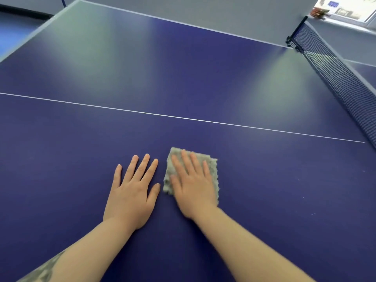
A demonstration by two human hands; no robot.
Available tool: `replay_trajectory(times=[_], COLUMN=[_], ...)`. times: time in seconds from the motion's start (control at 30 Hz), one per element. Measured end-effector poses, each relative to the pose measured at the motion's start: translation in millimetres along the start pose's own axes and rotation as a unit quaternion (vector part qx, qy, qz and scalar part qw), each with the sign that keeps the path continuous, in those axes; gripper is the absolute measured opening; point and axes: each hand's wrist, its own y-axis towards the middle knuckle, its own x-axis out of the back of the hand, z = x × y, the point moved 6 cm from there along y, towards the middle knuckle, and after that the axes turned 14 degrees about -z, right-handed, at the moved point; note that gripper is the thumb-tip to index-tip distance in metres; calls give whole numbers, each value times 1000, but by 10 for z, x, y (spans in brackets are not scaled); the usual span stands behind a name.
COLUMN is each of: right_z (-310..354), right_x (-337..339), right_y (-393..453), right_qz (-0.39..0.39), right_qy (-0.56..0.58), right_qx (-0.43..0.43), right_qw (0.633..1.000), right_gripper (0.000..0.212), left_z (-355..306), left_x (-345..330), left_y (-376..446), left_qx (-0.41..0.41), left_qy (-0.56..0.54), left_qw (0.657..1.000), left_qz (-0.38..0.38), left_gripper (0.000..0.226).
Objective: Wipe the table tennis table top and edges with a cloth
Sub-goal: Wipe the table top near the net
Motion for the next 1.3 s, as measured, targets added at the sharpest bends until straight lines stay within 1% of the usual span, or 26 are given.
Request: replay_trajectory(times=[0.1, 0.17, 0.2, 0.23, 0.27, 0.33, 0.37, 0.47, 0.5, 0.53, 0.57, 0.63, 0.7, 0.73, 0.77, 0.83, 0.9, 0.93, 1.0, 1.07, 1.1, 1.13, 1.17, 1.23, 1.27, 1.3], right_z=[-720, -1161, -1275, -1296, -1201, -790, -553, -61, -37, -132, -331, -932, -1553, -1748, -1832, -1704, -1421, -1318, -1260, -1464, -1636, -1895, -2176, -2617, -2682, -2630], right_x=[79, 240, 293, 314, 330, 301, 249, 95, 108, 127, 147, 256, 399, 471, 520, 562, 531, 507, 494, 547, 578, 640, 706, 824, 857, 868], right_y=[262, 42, -152, -349, -541, -809, -855, -718, -598, -486, -392, -372, -638, -852, -1071, -1443, -1575, -1550, -1397, -1201, -1108, -1094, -1157, -1447, -1633, -1806], right_qz=[0, -21, -21, -29, -48, -69, -72, -24, -17, -18, -14, -21, -34, -40, -46, -70, -84, -74, -47, -38, -23, -20, -25, -47, -52, -63], right_qy=[-81, -105, -106, -106, -107, -93, -69, -33, -19, -8, -5, -48, -95, -100, -104, -122, -101, -78, -64, -57, -47, -56, -85, -118, -122, -129], right_qx=[-137, -227, -255, -263, -251, -192, -155, -39, -10, -2, -23, -125, -243, -280, -297, -286, -248, -225, -167, -120, -134, -176, -227, -326, -347, -343], right_qw=[987, 968, 961, 958, 961, 975, 983, 998, 1000, 1000, 1000, 991, 965, 954, 948, 948, 960, 968, 983, 990, 990, 983, 970, 937, 928, 928], right_gripper=[57, 57, 56, 55, 54, 60, 62, 57, 58, 59, 62, 65, 61, 61, 62, 62, 58, 55, 55, 58, 62, 68, 71, 67, 66, 67], left_z=[2, 0, 0, 0, -1, 6, 16, 41, 42, 45, 50, 42, -12, -87, -214, -637, -1194, -1452, -1808, -1978, -1978, -2007, -2032, -2035, -2025, -2023], left_x=[9, 13, 15, 16, 15, 12, 15, 28, 36, 38, 45, 67, 98, 111, 96, 25, -94, -157, -231, -290, -296, -305, -314, -320, -323, -321], left_y=[4, 7, 2, 0, 1, 7, 12, 8, -1, -9, -11, -18, -54, -82, -127, -246, -345, -380, -388, -359, -352, -356, -364, -369, -366, -366], left_qx=[2, -2, -2, -1, 0, 0, 2, 3, 4, 7, 10, 11, 22, 29, 36, 26, -19, -37, -50, -37, -24, -23, -25, -19, -16, -20], left_qy=[0, 3, 5, 7, 9, 8, 6, 7, 9, 13, 21, 54, 74, 73, 65, 35, 17, 7, 4, 3, -3, -5, -2, -6, -1, 11], left_qw=[1000, 1000, 1000, 1000, 1000, 1000, 1000, 1000, 1000, 1000, 1000, 998, 997, 997, 997, 999, 1000, 999, 999, 999, 1000, 1000, 1000, 1000, 1000, 1000], left_qz=[-7, -7, -5, -3, -3, -2, -3, -8, -8, -8, -11, -18, -24, -27, -23, -16, 14, 25, 15, 7, 15, 13, 6, 1, 6, 13], left_gripper=[64, 64, 64, 64, 64, 65, 65, 67, 67, 68, 68, 67, 64, 61, 59, 60, 56, 58, 60, 60, 59, 58, 56, 60, 61, 60])
